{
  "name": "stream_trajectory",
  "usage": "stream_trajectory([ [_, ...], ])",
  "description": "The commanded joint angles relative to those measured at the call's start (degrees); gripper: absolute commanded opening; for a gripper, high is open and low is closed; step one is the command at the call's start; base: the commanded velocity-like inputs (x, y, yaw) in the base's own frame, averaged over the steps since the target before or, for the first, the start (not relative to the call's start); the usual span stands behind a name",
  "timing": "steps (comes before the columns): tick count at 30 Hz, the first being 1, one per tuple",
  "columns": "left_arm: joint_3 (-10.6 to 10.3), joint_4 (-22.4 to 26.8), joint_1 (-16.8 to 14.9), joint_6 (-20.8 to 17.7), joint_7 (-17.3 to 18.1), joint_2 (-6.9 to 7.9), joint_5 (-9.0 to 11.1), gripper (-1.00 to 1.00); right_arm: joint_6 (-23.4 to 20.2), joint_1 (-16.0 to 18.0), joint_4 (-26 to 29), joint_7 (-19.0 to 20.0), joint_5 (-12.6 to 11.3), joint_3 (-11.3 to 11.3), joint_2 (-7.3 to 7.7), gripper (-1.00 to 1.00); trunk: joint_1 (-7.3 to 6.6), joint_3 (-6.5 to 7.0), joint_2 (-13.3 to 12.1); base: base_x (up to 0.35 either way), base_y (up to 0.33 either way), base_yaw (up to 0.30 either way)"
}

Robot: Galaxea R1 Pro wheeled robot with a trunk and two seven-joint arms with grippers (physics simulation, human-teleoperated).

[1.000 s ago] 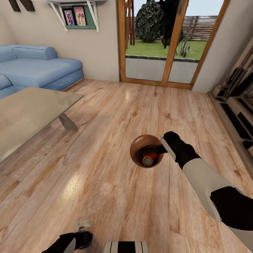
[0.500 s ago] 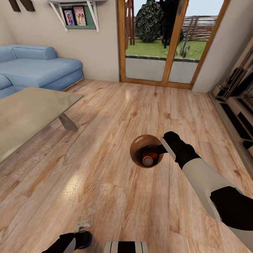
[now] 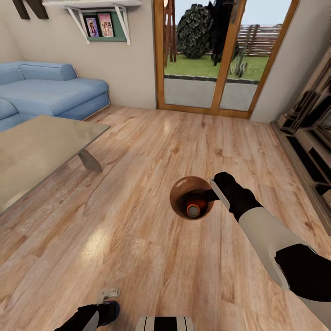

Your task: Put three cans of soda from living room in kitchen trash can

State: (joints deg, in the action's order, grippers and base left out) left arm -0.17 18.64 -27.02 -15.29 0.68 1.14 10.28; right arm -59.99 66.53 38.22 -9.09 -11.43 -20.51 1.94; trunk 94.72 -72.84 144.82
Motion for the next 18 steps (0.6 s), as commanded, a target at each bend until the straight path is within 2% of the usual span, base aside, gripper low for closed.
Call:
stream_trajectory([
  [1,0.0,0.0,0.0,0.0,0.0,0.0,-0.1,-1.0,0.0,0.0,0.0,0.1,0.2,0.0,0.0,-1.0,-0.03,0.23,0.0,-0.012,0.0,0.0],
  [18,0.0,0.2,0.0,-0.2,-0.3,-0.01,-0.2,-1.0,0.0,0.0,-0.1,0.1,0.1,0.0,-0.09,-1.0,-0.46,4.0,-0.2,-0.002,0.0,0.0],
])
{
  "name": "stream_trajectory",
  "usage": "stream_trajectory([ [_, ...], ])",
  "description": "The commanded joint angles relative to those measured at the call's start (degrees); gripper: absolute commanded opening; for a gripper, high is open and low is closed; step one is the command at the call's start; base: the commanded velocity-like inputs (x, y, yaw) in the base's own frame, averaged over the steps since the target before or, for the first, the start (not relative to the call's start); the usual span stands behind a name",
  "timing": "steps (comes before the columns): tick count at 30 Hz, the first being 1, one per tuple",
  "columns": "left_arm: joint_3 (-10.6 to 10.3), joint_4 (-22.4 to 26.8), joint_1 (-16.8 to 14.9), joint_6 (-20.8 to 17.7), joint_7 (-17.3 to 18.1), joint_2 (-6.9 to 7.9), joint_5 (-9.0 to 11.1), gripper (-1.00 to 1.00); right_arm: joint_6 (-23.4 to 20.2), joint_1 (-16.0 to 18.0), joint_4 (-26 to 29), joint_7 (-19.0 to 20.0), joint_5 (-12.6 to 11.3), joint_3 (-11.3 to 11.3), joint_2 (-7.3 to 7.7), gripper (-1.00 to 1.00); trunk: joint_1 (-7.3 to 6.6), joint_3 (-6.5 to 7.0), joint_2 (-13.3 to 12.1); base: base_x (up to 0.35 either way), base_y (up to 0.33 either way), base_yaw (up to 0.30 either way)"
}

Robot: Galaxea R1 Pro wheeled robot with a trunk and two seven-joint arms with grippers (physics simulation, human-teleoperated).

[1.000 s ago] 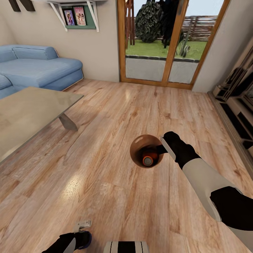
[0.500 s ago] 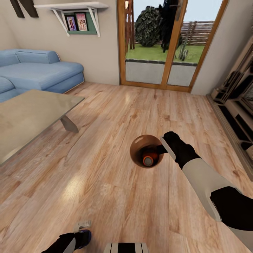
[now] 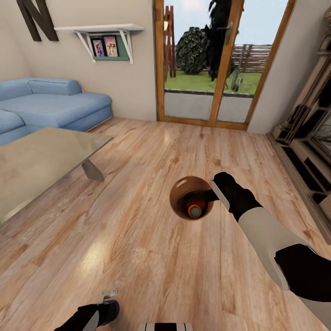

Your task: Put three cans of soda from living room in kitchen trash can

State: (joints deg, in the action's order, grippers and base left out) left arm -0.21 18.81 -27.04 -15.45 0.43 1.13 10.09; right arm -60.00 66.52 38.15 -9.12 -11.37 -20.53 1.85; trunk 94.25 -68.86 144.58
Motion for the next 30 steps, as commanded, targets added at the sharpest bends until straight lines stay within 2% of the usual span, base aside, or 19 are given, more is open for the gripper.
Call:
stream_trajectory([
  [1,0.0,0.1,0.0,-0.1,0.0,0.0,0.0,-1.0,0.0,0.0,0.0,0.2,0.0,0.0,0.0,-1.0,-0.03,0.23,0.0,0.0,0.0,0.0],
  [12,0.0,0.5,0.0,-3.8,-0.1,0.06,0.0,-1.0,0.0,-0.2,-0.7,0.8,-0.5,0.0,-0.08,-1.0,-0.31,2.67,-0.2,0.0,0.0,0.0],
  [18,0.1,1.6,-0.6,-7.9,-0.1,-0.12,0.1,-1.0,0.0,-2.8,-0.8,0.9,-0.6,0.0,-0.56,-1.0,-0.46,4.0,-0.2,0.0,0.0,0.0],
  [30,0.1,12.6,-0.9,-18.9,-0.1,-2.11,0.4,-1.0,0.4,-8.7,-0.8,1.0,-0.3,0.0,-1.34,-1.0,-0.77,6.66,-0.4,0.0,0.0,0.0],
])
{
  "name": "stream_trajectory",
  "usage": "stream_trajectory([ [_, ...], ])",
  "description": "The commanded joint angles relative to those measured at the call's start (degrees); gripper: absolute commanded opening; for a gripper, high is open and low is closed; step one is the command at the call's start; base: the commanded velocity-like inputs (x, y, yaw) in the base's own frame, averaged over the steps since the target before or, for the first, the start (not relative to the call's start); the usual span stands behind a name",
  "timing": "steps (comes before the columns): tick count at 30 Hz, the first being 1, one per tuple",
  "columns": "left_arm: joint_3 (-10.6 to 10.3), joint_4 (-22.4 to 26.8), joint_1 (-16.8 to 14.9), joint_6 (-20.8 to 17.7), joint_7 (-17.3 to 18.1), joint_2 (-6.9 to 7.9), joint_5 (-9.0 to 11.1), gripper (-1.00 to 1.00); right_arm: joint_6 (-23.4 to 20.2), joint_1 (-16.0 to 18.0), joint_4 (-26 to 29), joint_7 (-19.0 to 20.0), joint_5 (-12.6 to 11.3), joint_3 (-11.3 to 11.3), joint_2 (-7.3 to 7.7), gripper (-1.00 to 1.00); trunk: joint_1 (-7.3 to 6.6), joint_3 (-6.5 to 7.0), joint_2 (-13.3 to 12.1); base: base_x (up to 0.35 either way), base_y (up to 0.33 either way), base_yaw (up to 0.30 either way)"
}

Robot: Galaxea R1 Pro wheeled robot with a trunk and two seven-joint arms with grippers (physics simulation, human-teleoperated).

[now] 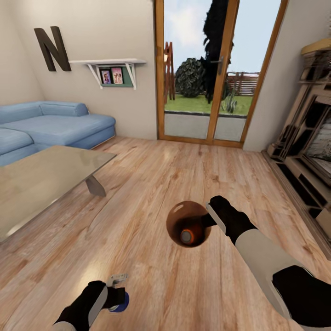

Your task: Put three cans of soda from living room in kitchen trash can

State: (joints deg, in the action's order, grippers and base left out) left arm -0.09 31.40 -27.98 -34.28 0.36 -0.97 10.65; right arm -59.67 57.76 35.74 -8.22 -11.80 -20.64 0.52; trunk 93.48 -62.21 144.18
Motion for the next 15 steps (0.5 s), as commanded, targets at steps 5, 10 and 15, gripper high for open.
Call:
stream_trajectory([
  [5,0.0,7.9,-0.1,-7.8,0.0,-0.81,-0.1,-1.0,0.8,-1.1,1.0,0.1,0.1,0.1,-0.07,-1.0,-0.13,1.12,-0.1,0.0,0.0,0.0],
  [10,0.0,17.2,-0.9,-16.4,0.2,-1.06,0.1,-1.0,2.9,-1.3,-1.1,0.1,0.1,0.1,-0.24,-1.0,-0.26,2.23,-0.1,0.0,0.0,0.0],
  [15,0.0,24.7,-1.3,-21.7,0.4,-1.31,0.3,-1.0,3.5,-1.3,-3.0,0.1,0.3,0.1,-0.69,-1.0,-0.39,3.34,-0.2,0.0,0.0,0.0],
])
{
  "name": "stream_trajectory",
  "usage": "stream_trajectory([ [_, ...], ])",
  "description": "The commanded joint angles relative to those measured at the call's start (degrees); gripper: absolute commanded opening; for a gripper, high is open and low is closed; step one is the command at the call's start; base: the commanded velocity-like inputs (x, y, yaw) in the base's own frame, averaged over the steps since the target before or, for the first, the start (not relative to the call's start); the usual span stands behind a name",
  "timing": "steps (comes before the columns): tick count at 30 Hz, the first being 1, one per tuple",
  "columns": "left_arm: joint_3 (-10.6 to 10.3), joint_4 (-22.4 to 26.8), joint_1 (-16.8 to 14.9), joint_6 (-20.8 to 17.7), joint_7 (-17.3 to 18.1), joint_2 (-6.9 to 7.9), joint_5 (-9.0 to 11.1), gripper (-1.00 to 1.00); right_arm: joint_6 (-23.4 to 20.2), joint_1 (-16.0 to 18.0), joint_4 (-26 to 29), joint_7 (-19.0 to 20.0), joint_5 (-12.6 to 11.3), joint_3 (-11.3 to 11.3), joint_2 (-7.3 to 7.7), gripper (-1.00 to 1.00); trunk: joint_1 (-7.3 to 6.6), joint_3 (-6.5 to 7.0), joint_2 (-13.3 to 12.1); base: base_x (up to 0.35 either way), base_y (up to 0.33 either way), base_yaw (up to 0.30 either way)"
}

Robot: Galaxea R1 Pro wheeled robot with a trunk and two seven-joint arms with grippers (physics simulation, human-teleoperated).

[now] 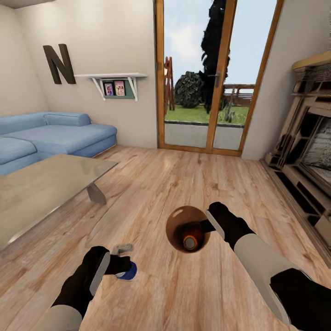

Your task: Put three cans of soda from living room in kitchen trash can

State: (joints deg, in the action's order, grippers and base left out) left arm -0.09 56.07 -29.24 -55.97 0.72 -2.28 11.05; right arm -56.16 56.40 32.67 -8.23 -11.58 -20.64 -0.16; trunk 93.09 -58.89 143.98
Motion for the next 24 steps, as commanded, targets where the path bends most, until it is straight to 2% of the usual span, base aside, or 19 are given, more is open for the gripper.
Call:
stream_trajectory([
  [1,0.0,1.2,0.0,-0.6,0.0,-0.04,-0.1,-1.0,0.1,0.0,-0.2,0.1,0.1,0.1,-0.06,-1.0,-0.03,0.23,0.0,0.0,0.0,0.0],
  [5,0.0,7.2,-0.1,-4.0,0.1,-0.14,-0.1,-1.0,0.3,0.0,-2.6,0.1,0.2,0.1,-0.76,-1.0,-0.13,1.12,-0.1,0.0,0.0,0.0],
  [9,0.0,10.4,-0.1,-4.0,0.2,-0.17,0.4,-1.0,0.6,0.0,-4.1,0.1,0.3,0.0,-1.39,-1.0,-0.23,2.01,-0.1,0.0,0.0,0.0],
  [15,-0.1,13.9,-0.2,-4.0,0.2,-0.18,4.3,-1.0,3.7,-0.4,-7.6,0.1,0.3,-0.2,-3.0,-1.0,-0.39,3.34,-0.2,0.0,0.0,0.0],
  [21,-0.1,15.7,-1.6,-4.0,0.3,-0.26,7.0,-1.0,4.7,-0.6,-9.5,0.1,0.3,-1.5,-4.67,-1.0,-0.54,4.67,-0.3,0.0,0.0,0.0],
  [24,-0.4,16.4,-2.1,-4.0,0.4,-1.46,8.6,-1.0,4.8,-1.1,-9.7,0.1,0.3,-1.7,-5.84,-1.0,-0.62,5.33,-0.3,0.0,0.0,0.0],
])
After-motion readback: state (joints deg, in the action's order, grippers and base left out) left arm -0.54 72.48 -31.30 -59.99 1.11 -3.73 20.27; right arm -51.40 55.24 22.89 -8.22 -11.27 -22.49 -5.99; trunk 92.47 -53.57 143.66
